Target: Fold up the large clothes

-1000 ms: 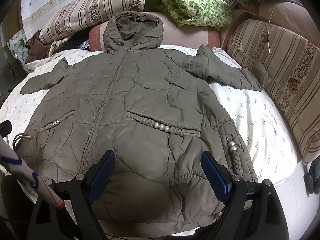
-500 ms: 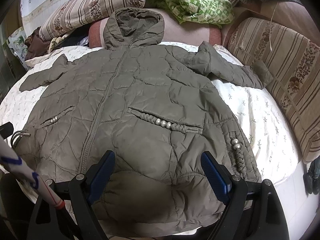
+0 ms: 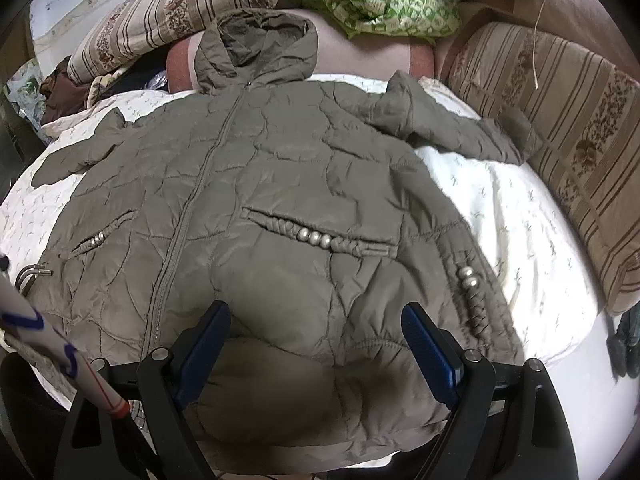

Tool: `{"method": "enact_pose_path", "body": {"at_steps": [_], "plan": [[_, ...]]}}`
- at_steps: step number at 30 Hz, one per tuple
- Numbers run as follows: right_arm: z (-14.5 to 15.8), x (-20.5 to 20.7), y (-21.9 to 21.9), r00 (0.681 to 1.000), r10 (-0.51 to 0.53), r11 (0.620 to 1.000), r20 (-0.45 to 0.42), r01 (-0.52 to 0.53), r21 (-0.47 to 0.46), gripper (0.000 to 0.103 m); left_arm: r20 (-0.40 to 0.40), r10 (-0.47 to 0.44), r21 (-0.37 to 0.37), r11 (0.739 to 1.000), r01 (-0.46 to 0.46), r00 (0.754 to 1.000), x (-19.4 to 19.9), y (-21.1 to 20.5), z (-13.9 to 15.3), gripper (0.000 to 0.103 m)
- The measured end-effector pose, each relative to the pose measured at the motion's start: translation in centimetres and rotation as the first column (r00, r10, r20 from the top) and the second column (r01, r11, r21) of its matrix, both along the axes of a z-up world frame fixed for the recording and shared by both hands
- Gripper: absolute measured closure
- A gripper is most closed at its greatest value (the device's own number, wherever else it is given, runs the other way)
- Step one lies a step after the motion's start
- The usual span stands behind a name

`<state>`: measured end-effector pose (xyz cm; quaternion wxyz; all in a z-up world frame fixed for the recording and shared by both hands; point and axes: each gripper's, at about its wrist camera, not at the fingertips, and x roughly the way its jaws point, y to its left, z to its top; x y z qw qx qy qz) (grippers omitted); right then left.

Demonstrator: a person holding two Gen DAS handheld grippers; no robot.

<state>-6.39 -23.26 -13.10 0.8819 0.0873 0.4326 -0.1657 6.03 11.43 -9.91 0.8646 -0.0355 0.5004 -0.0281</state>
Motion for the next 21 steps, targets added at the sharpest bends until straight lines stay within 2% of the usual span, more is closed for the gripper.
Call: {"method": "enact_pose_path", "body": {"at_steps": [1,3,4,6,8,13,16,19,21], "plan": [[0.0,0.1,0.1,1.000,0.004,1.000,-0.003,-0.004,0.001,0.013,-0.031,-0.034,-0.027,0.999,0.033,0.999,0.1,-0.2,-1.1,0.012],[-0.1,0.2,0.6,1.000,0.018,1.000,-0.007,-0.018,-0.009,0.013,-0.121,-0.075,-0.067,0.995,0.067,0.990,0.2,-1.0,-3.5,0.062],[0.0,0.2,0.7,1.000,0.023,1.000,-0.008,-0.023,-0.015,0.013,-0.132,-0.062,-0.060,0.997,0.055,0.989,0.1,-1.2,-3.9,0.062],[0.1,0.3,1.1,0.999,0.032,0.999,-0.011,-0.032,-0.030,0.013,-0.093,-0.053,-0.027,0.998,0.051,0.994,-0.7,-1.7,-3.7,0.073],[0.1,0.3,1.2,0.999,0.034,0.999,-0.011,-0.034,-0.036,0.013,-0.081,-0.059,-0.008,0.998,0.058,0.995,-1.6,-1.9,-3.1,0.078],[-0.1,0.6,1.0,0.999,0.028,0.999,-0.021,-0.028,-0.030,0.013,-0.098,-0.041,-0.009,0.999,0.040,0.994,-3.4,-0.9,-2.4,0.079],[-0.4,0.8,1.2,0.999,0.039,0.999,-0.030,-0.039,-0.021,0.013,-0.078,-0.008,0.014,1.000,0.010,0.997,-4.4,-0.4,-1.2,0.073],[-0.3,0.8,1.4,0.998,0.052,0.998,-0.026,-0.052,-0.024,0.013,-0.021,0.027,0.042,0.999,-0.026,0.999,-5.1,-0.1,0.8,0.059],[-0.1,0.7,1.6,0.999,0.051,0.998,-0.014,-0.051,-0.044,0.013,0.030,0.042,0.073,0.996,-0.044,0.999,-5.5,-0.2,2.2,0.037]]}}
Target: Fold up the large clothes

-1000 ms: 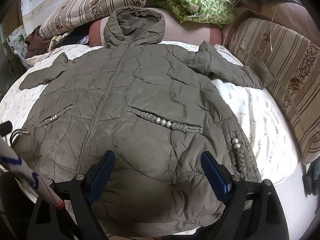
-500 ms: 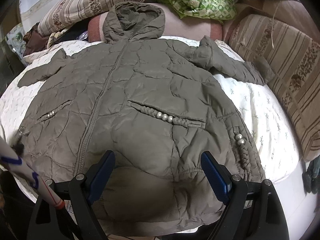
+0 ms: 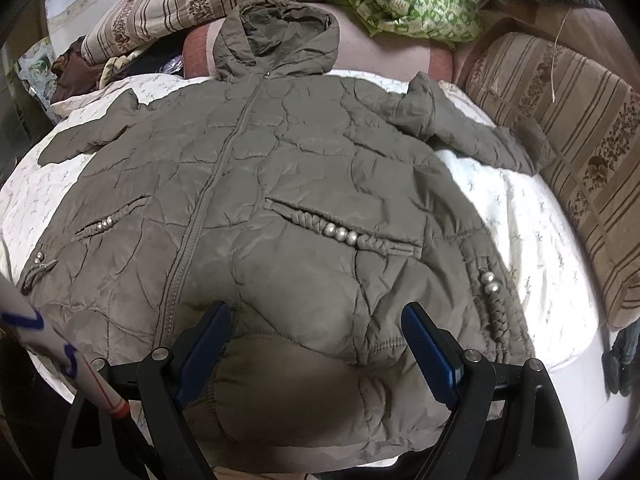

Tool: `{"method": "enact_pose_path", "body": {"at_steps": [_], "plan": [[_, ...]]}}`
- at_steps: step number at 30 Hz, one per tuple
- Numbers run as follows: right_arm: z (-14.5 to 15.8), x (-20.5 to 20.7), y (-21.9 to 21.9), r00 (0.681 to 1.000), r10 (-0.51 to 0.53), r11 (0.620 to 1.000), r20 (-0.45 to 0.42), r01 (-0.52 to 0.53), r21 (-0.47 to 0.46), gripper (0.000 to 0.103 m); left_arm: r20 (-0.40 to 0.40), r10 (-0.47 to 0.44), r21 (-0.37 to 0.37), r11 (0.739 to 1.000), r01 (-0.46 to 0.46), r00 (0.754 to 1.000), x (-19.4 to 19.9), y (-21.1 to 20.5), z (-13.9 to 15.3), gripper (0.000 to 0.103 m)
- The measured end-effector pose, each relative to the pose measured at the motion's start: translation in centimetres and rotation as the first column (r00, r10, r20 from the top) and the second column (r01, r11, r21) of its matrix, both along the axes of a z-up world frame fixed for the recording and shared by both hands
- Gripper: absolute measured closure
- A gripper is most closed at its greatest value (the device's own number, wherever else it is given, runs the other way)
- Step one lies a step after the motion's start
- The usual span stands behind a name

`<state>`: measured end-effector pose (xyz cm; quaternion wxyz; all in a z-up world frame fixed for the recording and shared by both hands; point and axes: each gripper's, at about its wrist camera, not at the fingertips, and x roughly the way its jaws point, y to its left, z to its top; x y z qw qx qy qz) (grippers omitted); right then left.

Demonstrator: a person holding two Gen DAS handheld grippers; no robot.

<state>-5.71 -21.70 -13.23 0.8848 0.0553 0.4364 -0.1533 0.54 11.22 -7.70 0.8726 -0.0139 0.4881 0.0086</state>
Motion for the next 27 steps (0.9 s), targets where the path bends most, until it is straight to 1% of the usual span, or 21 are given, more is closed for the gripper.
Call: {"method": "enact_pose_path", "body": {"at_steps": [2,5,7,11,15,20,24,27], "plan": [[0.4,-0.3,0.3,1.000,-0.003,0.999,0.028,0.004,-0.042,0.013,0.043,0.008,0.030,1.000,-0.009,0.999,-0.4,-0.5,1.3,0.034],[1.1,-0.9,0.6,0.998,0.006,0.996,0.065,0.000,-0.094,0.009,0.058,-0.016,0.038,0.999,0.014,0.998,-0.4,-1.5,2.3,0.032],[1.3,-0.9,0.7,0.998,0.018,0.994,0.065,-0.011,-0.109,0.009,0.059,-0.033,0.038,0.999,0.031,0.998,-0.5,-2.4,2.5,0.030],[1.2,-1.0,0.1,0.999,0.020,0.997,0.049,-0.017,-0.069,0.009,0.060,-0.065,0.059,0.996,0.062,0.996,-1.2,-4.0,2.8,0.028],[0.8,-1.3,-1.0,0.999,-0.005,1.000,0.036,0.005,-0.013,0.009,0.062,-0.081,0.066,0.995,0.077,0.995,-1.7,-4.7,3.3,0.028],[0.7,-1.7,-1.9,0.999,-0.034,0.999,0.029,0.035,-0.017,0.009,0.082,-0.083,0.098,0.992,0.074,0.993,-1.5,-5.1,4.1,0.028],[0.7,-1.6,-2.4,0.999,-0.042,0.999,0.025,0.042,-0.011,0.009,0.115,-0.054,0.131,0.991,0.039,0.992,-0.3,-4.4,5.2,0.028],[0.8,-1.3,-2.5,0.999,-0.042,0.999,0.021,0.042,-0.016,0.009,0.133,-0.017,0.137,0.991,-0.001,0.991,1.2,-3.3,6.1,0.028]]}}
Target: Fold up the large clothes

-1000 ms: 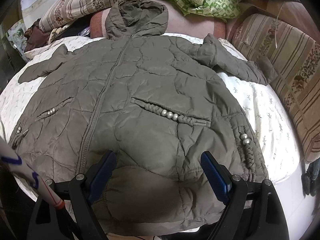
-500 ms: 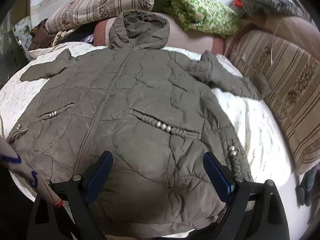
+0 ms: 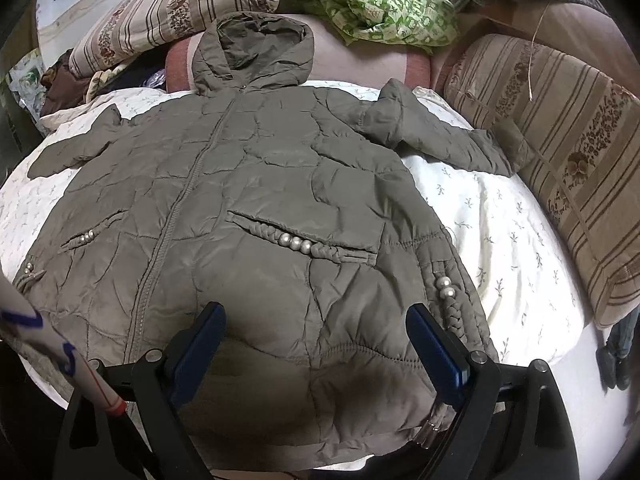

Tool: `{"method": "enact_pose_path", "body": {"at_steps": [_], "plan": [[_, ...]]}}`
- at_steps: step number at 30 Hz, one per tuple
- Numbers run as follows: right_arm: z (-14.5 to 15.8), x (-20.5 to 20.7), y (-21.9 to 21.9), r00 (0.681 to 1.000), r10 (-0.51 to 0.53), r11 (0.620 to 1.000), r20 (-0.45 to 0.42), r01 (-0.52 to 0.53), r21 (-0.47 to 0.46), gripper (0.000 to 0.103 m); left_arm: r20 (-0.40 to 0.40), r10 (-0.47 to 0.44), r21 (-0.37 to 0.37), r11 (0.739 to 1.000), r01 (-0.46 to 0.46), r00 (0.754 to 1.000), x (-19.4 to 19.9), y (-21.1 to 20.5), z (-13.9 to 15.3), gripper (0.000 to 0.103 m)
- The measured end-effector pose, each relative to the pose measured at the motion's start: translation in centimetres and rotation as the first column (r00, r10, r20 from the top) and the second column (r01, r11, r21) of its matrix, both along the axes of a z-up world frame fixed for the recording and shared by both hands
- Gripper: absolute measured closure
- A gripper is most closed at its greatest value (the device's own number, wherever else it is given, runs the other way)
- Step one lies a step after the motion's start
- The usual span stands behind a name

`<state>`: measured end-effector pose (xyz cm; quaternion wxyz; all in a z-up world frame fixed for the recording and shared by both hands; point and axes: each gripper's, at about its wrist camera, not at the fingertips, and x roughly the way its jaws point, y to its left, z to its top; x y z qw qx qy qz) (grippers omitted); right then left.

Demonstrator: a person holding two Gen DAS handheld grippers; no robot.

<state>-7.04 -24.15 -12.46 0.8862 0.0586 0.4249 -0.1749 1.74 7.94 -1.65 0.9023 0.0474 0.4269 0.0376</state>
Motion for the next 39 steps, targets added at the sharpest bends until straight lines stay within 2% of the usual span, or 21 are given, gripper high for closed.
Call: {"method": "enact_pose_path", "body": {"at_steps": [4,8,12,17,19,20,24,27,30,35,37,39], "plan": [[0.0,0.7,0.1,1.000,0.007,1.000,-0.008,-0.007,0.000,0.009,0.011,0.044,-0.029,0.999,-0.043,0.999,2.8,2.2,0.8,0.028],[0.0,1.7,0.4,1.000,0.023,1.000,-0.015,-0.023,-0.003,0.009,0.006,0.114,-0.091,0.989,-0.113,0.993,6.9,5.9,0.8,0.028],[-0.3,3.1,0.7,0.999,0.031,1.000,-0.031,-0.031,-0.001,0.009,-0.024,0.184,-0.202,0.962,-0.185,0.983,11.6,9.9,0.3,0.028],[-1.2,5.2,1.0,0.998,0.046,0.999,-0.047,-0.045,0.029,0.009,-0.044,0.216,-0.359,0.908,-0.218,0.975,19.0,14.6,-0.6,0.028],[-1.4,5.9,1.2,0.998,0.050,0.998,-0.041,-0.048,0.045,0.009,-0.076,0.225,-0.426,0.874,-0.235,0.971,22.4,16.4,-1.8,0.028],[-1.6,6.4,1.3,0.998,0.049,0.998,-0.039,-0.047,0.050,0.009,-0.102,0.223,-0.471,0.848,-0.244,0.970,24.2,17.3,-2.8,0.028],[-2.2,8.1,1.6,0.998,0.049,0.997,-0.026,-0.047,0.062,0.009,-0.171,0.200,-0.650,0.712,-0.264,0.965,30.1,20.5,-6.7,0.028],[-2.7,9.0,1.6,0.999,0.046,0.997,-0.019,-0.045,0.063,0.009,-0.180,0.205,-0.719,0.641,-0.271,0.962,33.0,21.8,-9.1,0.028],[-3.4,9.9,1.6,0.998,0.049,0.997,-0.025,-0.047,0.061,0.009,-0.194,0.201,-0.759,0.590,-0.277,0.960,35.5,22.4,-11.4,0.028],[-5.0,11.3,1.3,0.998,0.043,0.998,-0.050,-0.041,0.047,0.009,-0.221,0.219,-0.785,0.538,-0.307,0.950,38.0,23.6,-14.4,0.028],[-5.3,11.6,1.3,0.998,0.047,0.998,-0.049,-0.046,0.038,0.007,-0.200,0.228,-0.807,0.513,-0.292,0.953,38.7,24.1,-14.7,0.028],[-5.7,11.9,1.2,0.998,0.047,0.998,-0.048,-0.045,0.032,0.005,-0.195,0.238,-0.813,0.503,-0.292,0.952,39.6,24.5,-14.8,0.028]]}}
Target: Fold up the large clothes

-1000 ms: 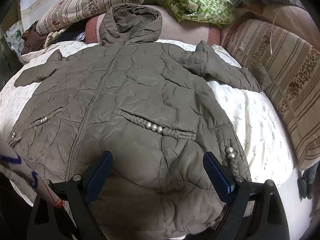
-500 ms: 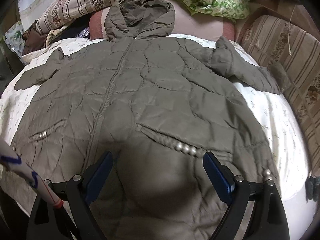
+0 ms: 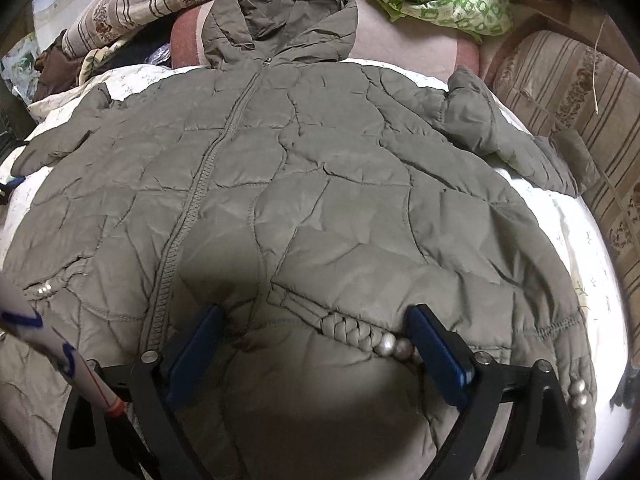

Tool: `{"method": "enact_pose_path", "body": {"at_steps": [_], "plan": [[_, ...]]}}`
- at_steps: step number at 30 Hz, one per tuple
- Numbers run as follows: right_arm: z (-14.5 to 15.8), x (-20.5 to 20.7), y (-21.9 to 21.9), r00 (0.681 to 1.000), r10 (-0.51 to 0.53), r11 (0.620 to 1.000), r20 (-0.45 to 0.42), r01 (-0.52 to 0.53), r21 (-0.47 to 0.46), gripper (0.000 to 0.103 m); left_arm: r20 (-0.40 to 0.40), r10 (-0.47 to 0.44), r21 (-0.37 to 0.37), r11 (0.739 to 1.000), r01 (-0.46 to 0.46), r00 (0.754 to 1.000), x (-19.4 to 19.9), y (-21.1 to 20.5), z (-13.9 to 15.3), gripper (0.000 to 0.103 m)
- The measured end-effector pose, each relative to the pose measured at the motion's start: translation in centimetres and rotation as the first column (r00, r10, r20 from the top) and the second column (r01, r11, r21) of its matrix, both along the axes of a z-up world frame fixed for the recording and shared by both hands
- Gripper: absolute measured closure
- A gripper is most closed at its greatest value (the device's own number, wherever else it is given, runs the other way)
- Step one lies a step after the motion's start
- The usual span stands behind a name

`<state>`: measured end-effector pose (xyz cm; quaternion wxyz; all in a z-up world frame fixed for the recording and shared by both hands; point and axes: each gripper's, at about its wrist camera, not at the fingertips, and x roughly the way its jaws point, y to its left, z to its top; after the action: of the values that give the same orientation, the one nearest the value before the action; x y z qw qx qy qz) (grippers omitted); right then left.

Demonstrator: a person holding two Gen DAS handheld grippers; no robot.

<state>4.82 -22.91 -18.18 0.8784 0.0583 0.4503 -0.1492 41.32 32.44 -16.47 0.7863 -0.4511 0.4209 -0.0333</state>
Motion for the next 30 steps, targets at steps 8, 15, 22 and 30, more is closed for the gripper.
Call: {"method": "enact_pose_path", "body": {"at_steps": [8,15,22,30], "plan": [[-1.6,0.5,0.1,0.999,-0.008,1.000,0.037,0.009,-0.024,0.000,-0.077,0.019,0.269,0.963,0.003,0.997,2.1,-2.7,1.6,0.046],[-1.9,0.3,-0.1,0.998,-0.003,1.000,0.070,0.004,-0.011,0.000,-0.055,-0.070,0.492,0.866,0.089,0.996,0.3,-8.8,7.6,0.093],[-1.9,-0.1,-0.3,0.995,0.005,1.000,0.102,-0.006,0.010,0.000,0.066,-0.350,0.489,0.828,0.275,0.935,-5.2,-21.7,15.0,0.095],[1.8,-3.2,-2.5,0.983,-0.046,0.993,0.178,0.026,0.115,0.007,0.010,-0.609,0.432,0.718,0.546,0.793,-12.5,-38.8,10.7,0.095]]}}
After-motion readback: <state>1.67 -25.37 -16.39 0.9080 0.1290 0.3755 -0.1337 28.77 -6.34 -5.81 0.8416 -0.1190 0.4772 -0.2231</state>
